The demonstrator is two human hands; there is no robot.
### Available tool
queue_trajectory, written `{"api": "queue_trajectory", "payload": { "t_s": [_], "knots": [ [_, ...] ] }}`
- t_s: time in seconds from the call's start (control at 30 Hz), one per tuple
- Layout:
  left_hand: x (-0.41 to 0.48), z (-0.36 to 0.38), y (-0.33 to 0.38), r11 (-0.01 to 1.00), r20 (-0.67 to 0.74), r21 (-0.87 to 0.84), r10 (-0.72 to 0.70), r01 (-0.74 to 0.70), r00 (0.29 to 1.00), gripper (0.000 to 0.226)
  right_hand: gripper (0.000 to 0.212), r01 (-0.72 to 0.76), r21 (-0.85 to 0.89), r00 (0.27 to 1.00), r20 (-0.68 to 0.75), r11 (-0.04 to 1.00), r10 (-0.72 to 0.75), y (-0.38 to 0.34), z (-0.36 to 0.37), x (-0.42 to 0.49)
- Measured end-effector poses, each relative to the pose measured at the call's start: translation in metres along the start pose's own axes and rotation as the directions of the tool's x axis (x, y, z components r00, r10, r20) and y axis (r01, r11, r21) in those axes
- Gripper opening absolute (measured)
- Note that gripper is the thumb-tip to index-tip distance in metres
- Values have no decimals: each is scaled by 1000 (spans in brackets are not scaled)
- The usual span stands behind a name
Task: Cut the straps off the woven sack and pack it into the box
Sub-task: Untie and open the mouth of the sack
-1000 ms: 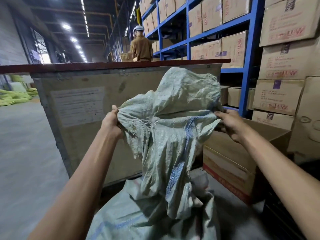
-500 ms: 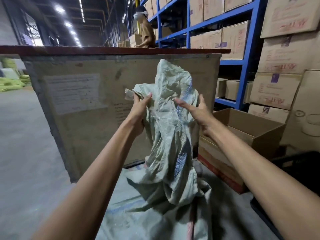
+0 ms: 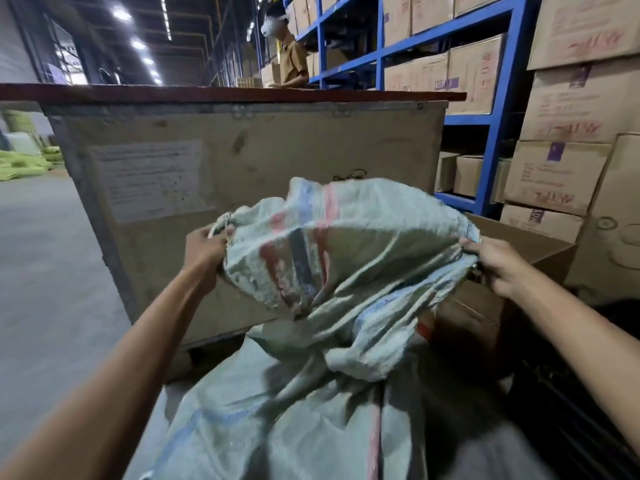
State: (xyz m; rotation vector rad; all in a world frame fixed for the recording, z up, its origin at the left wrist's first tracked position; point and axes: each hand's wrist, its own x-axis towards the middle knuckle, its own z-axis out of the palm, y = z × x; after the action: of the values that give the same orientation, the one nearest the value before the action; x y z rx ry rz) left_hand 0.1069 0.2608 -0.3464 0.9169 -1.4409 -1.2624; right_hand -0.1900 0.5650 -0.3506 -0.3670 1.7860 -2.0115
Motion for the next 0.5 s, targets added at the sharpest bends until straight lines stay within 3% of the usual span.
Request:
{"api": "queue_trajectory", "payload": {
  "t_s": [0.03,0.1,0.17,0.2,0.27,0.33,0.4,0.47,0.5],
  "knots": [
    [1,-7,-6,995,118,-30,-87,91,989,27,35,-35,38,998,43,999,34,4,-9,0],
    [-3,-15,-10,924,377,-174,-258,341,890,48,42,-92,196,990,126,976,68,9,-16,-4],
    [-5,-14,-11,825,525,-214,-354,523,774,75,58,-129,334,974,219,934,56,11,-18,-8],
    [-5,-11,-10,820,553,-182,-371,543,746,89,72,-154,359,961,272,921,55,13,-18,-7],
    [-6,-4,-5,876,603,-22,-373,482,705,100,86,-188,290,923,379,938,68,14,-14,-7],
    [-20,7,5,879,676,311,-472,362,566,94,89,-169,92,868,486,981,104,10,1,-14],
    [-35,21,10,779,687,613,-609,134,396,90,89,-153,-113,834,519,982,189,8,13,-13],
    [-47,36,9,616,615,780,-721,-112,319,66,70,-138,-376,771,540,916,337,7,24,-17],
    [-53,42,8,545,589,808,-752,-222,296,44,68,-154,-514,690,555,844,464,8,29,-21]
  ]
}}
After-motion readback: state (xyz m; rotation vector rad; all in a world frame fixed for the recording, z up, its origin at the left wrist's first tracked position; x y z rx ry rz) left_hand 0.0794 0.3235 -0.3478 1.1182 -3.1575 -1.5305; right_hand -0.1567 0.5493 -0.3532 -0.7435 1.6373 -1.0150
